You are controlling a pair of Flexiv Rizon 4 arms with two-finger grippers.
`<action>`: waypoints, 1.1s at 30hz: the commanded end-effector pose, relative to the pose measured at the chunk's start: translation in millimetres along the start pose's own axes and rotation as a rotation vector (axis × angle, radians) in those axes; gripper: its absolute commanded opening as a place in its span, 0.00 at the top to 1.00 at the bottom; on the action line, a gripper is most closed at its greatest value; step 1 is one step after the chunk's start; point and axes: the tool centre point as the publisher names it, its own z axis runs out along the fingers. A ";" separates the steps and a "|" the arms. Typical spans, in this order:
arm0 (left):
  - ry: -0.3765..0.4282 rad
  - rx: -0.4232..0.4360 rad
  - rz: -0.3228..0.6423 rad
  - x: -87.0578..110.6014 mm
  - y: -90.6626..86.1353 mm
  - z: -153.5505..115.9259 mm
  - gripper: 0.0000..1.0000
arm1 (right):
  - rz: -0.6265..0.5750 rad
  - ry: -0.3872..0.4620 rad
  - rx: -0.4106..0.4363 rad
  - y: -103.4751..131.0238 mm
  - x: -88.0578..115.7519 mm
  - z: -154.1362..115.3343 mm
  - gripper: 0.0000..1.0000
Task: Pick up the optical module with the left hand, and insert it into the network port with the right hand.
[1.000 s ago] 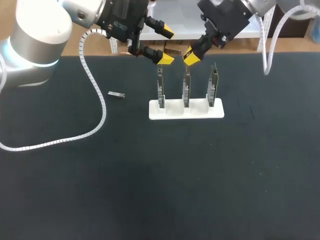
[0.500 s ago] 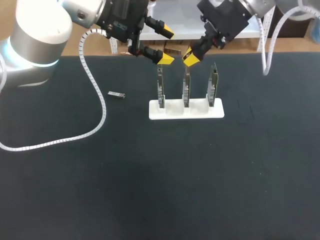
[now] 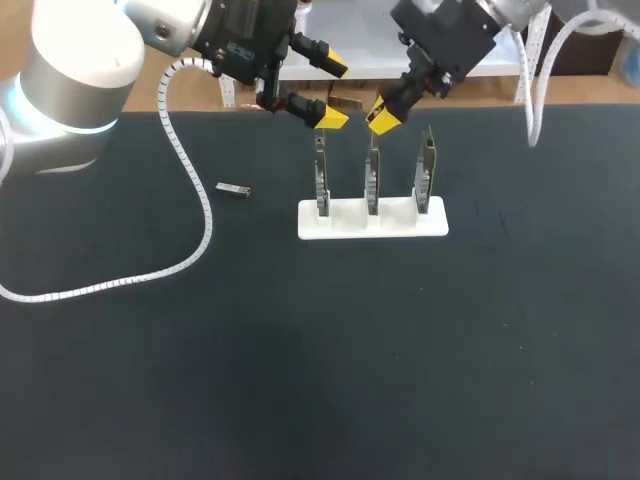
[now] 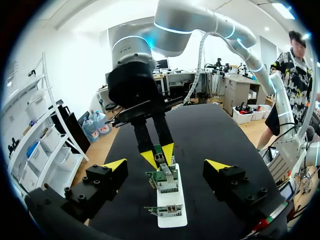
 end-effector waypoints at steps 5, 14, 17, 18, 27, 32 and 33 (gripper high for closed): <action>0.007 0.004 -0.003 -1.4 1.5 0.0 0.00 | -0.017 0.035 0.007 2.8 -3.0 4.7 1.00; 0.007 0.004 -0.003 -1.4 1.5 0.0 0.00 | -0.021 0.051 0.012 3.2 -3.3 4.7 1.00; 0.007 0.004 -0.003 -1.4 1.5 0.0 0.00 | -0.024 0.059 0.012 2.8 -2.9 6.5 1.00; 0.007 0.004 -0.003 -1.4 1.5 0.0 0.00 | -0.026 0.055 0.013 2.5 -2.7 6.9 1.00; 0.007 0.004 -0.003 -1.4 1.5 0.0 0.00 | -0.022 0.079 0.019 1.8 0.4 10.4 1.00; 0.007 0.004 -0.003 -1.4 1.5 0.0 0.00 | -0.040 0.086 0.045 3.1 1.7 10.6 1.00; 0.007 0.004 -0.003 -1.4 1.5 0.0 0.00 | -0.042 0.085 0.046 3.3 1.9 10.3 1.00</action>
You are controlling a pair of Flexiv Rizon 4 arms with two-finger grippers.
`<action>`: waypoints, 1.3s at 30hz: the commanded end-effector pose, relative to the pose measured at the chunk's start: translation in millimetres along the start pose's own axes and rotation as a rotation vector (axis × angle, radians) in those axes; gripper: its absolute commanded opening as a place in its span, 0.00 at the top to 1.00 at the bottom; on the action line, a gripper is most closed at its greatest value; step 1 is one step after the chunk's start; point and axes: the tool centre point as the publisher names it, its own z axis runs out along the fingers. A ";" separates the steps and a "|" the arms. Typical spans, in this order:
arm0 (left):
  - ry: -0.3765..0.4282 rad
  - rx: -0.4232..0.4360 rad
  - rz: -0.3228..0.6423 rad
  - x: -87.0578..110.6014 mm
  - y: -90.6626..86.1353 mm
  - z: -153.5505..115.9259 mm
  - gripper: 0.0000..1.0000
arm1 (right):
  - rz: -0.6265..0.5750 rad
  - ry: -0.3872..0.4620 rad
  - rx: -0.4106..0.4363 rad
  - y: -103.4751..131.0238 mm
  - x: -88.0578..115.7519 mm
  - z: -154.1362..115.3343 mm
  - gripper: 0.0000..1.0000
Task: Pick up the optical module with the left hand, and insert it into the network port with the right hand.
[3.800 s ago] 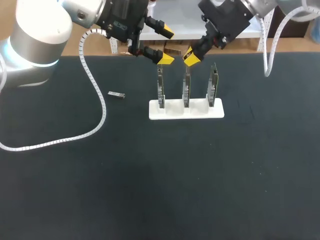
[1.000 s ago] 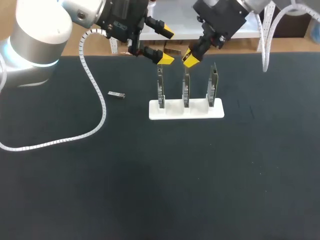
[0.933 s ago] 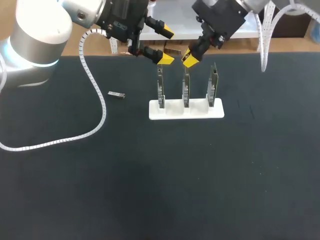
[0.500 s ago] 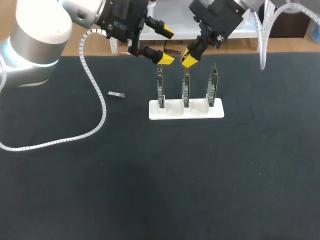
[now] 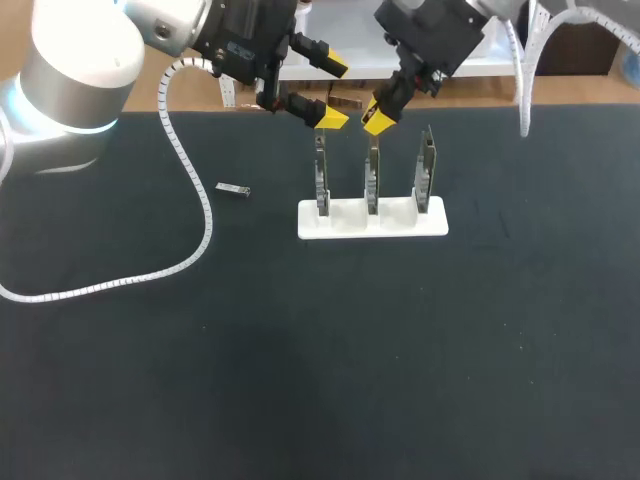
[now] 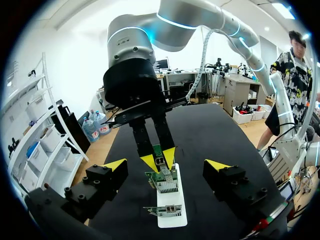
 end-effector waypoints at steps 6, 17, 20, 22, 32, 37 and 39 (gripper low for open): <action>0.007 0.004 -0.003 -1.4 1.5 0.0 0.00 | -0.011 -0.007 0.034 6.6 7.6 8.4 1.00; 0.007 0.004 -0.003 -1.4 1.5 0.0 0.00 | -0.006 -0.029 0.048 6.2 10.3 11.7 1.00; 0.007 0.004 -0.003 -1.4 1.5 0.0 0.00 | 0.000 -0.039 0.050 6.2 11.9 12.1 1.00; 0.007 0.004 -0.003 -1.4 1.5 0.0 0.00 | 0.002 -0.043 0.051 6.3 13.0 11.7 1.00; 0.007 0.004 -0.003 -1.4 1.5 0.0 0.00 | 0.008 -0.057 0.037 4.6 15.4 14.8 1.00; 0.007 0.004 -0.003 -1.4 1.5 0.0 0.00 | 0.008 -0.061 0.033 4.4 15.4 15.0 1.00; 0.007 0.004 -0.003 -1.4 1.5 0.0 0.00 | 0.007 -0.064 0.033 4.3 15.2 15.1 0.93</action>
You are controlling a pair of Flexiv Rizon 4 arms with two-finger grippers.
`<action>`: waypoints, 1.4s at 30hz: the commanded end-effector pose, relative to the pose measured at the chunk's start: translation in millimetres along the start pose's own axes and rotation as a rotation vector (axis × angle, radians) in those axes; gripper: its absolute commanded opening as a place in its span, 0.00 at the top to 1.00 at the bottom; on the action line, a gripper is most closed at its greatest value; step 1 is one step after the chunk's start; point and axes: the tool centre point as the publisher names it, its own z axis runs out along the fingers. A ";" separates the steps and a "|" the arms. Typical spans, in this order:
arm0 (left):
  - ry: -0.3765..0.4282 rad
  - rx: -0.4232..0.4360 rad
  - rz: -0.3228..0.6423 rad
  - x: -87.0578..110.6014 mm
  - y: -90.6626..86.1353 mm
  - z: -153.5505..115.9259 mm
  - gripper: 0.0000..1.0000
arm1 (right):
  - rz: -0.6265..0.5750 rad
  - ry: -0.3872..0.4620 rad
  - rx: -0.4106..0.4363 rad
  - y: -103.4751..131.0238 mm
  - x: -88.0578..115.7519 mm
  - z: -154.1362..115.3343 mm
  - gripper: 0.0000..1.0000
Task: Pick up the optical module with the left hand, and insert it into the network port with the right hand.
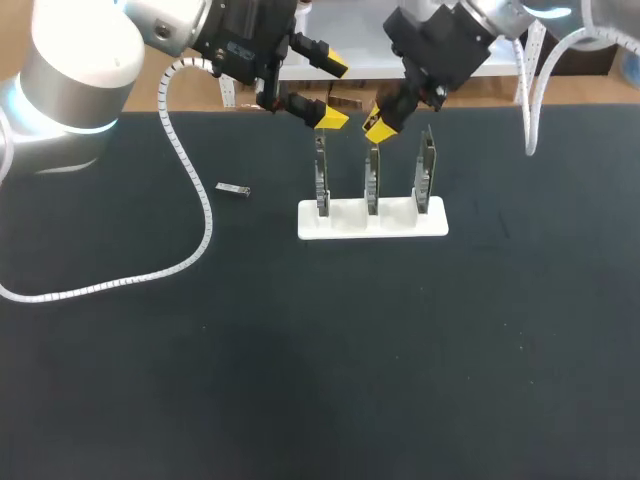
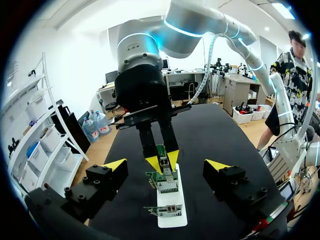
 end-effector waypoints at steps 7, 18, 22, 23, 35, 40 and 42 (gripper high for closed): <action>0.007 0.004 -0.003 -1.4 1.5 0.0 0.00 | 0.005 -0.037 0.017 2.7 6.3 3.4 0.00; 0.007 0.004 -0.003 -1.4 1.5 0.0 0.00 | -0.016 -0.078 0.057 5.5 -4.2 -11.7 0.00; 0.007 0.004 -0.003 -1.4 1.5 0.0 0.00 | -0.022 -0.087 0.068 7.0 -6.1 -17.1 0.00; 0.007 0.004 -0.003 -1.4 1.5 0.0 0.00 | -0.030 -0.100 0.073 7.5 -7.1 -18.8 0.00; 0.007 0.004 -0.003 -1.4 1.5 0.0 0.00 | -0.062 -0.138 0.073 8.4 -20.2 -30.6 0.00; 0.007 0.004 -0.003 -1.4 1.5 0.0 0.00 | -0.071 -0.140 0.068 6.8 -25.2 -33.8 0.00; 0.007 0.004 -0.003 -1.4 1.5 0.0 0.00 | -0.078 -0.138 0.065 6.0 -27.2 -35.3 0.00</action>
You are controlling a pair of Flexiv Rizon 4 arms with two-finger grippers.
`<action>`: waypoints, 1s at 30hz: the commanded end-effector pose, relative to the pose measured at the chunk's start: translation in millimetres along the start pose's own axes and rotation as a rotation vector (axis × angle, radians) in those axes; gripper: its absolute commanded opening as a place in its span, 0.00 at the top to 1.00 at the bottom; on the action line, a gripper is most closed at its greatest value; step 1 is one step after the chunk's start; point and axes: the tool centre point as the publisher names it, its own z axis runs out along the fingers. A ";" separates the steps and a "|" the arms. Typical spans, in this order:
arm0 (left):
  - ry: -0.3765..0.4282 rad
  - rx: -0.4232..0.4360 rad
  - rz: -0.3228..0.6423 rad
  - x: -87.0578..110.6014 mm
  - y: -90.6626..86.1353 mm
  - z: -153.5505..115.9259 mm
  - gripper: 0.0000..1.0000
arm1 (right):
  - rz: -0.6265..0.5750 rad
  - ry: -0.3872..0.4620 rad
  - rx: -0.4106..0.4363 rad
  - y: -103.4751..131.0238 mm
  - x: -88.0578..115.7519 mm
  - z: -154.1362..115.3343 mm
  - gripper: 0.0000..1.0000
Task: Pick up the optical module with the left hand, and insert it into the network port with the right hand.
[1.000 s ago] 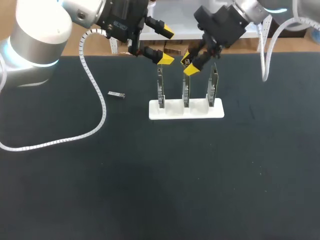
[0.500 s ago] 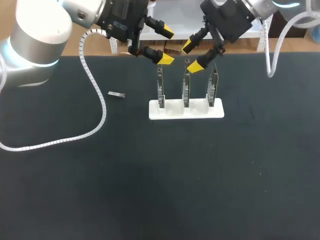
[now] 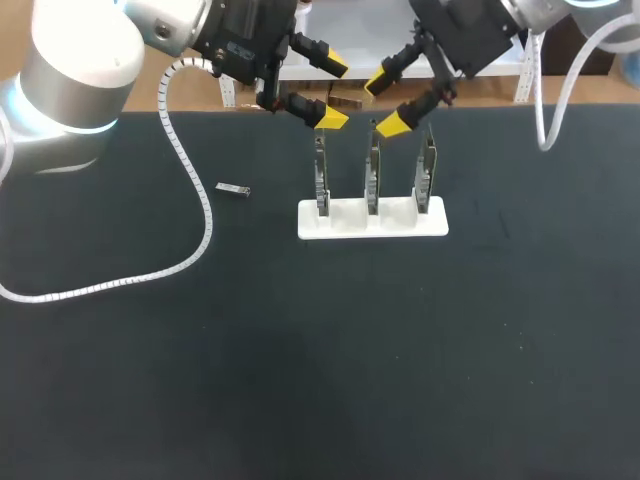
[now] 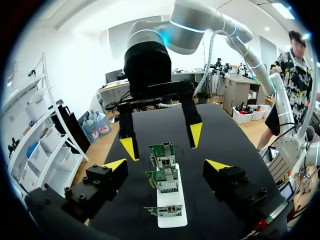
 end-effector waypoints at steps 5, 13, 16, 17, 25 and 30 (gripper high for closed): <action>0.007 0.004 -0.003 -1.3 1.5 -0.1 0.00 | -0.010 0.014 -0.015 -1.7 -7.3 -3.9 0.85; 0.007 0.004 -0.003 -1.3 1.5 -0.1 0.00 | -0.027 0.011 -0.027 -2.4 -10.7 -2.0 1.00; 0.007 0.004 -0.003 -1.3 1.5 -0.1 0.00 | -0.027 0.011 -0.027 -2.4 -10.7 -2.0 1.00; 0.007 0.004 -0.003 -1.3 1.5 -0.1 0.00 | -0.027 0.011 -0.027 -2.4 -10.7 -2.0 1.00; 0.007 0.004 -0.003 -1.3 1.5 -0.1 0.00 | -0.027 0.011 -0.027 -2.4 -10.7 -2.0 1.00; 0.007 0.004 -0.003 -1.3 1.5 -0.1 0.00 | -0.020 0.005 -0.028 -1.4 -7.8 0.1 1.00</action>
